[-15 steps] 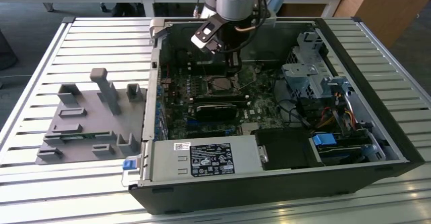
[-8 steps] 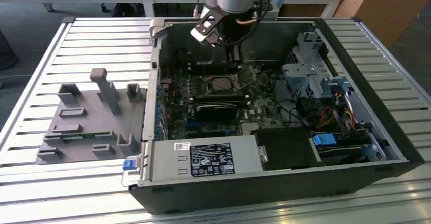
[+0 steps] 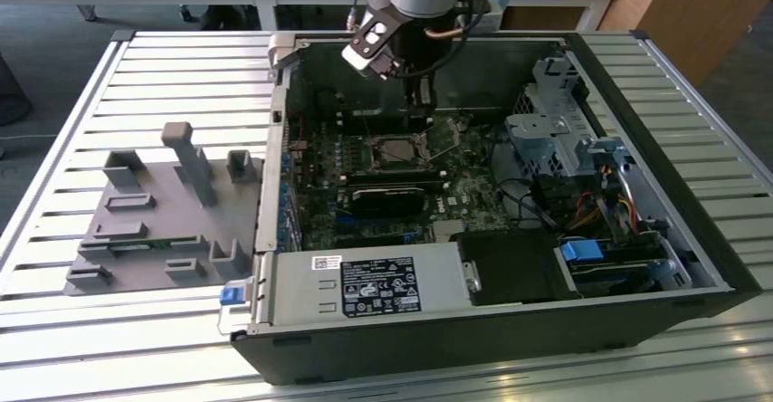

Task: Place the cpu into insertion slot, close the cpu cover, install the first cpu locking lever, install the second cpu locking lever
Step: 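Close the cpu cover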

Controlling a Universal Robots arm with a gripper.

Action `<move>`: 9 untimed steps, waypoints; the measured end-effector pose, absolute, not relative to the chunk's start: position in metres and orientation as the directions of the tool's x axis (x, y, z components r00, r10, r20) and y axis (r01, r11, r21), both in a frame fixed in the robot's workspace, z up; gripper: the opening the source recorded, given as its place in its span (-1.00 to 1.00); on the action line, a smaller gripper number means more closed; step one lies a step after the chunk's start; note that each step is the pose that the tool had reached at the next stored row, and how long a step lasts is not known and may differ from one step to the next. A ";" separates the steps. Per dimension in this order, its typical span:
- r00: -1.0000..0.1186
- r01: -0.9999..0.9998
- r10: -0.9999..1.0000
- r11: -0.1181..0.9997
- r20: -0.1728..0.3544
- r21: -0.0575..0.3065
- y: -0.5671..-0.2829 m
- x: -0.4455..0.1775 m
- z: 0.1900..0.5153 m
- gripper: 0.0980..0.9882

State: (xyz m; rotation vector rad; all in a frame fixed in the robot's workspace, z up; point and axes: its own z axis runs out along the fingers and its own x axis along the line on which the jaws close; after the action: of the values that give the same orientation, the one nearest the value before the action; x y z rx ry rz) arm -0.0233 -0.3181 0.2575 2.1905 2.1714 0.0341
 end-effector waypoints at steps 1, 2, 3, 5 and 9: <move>0.009 0.998 1.000 -0.008 -0.024 0.056 -0.319 -0.023 0.257 -0.98; 0.009 0.998 1.000 -0.008 -0.024 0.056 -0.320 -0.023 0.257 -0.98; 0.009 0.998 1.000 -0.008 -0.021 0.056 -0.322 -0.023 0.257 -0.98; 0.010 0.998 1.000 -0.009 -0.013 0.056 -0.325 -0.023 0.257 -0.98; 0.010 0.999 1.000 -0.010 0.002 0.053 -0.326 -0.019 0.258 -0.98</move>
State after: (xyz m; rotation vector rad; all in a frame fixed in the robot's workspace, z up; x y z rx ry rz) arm -0.0194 -0.3263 0.2575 2.2060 2.1851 0.0599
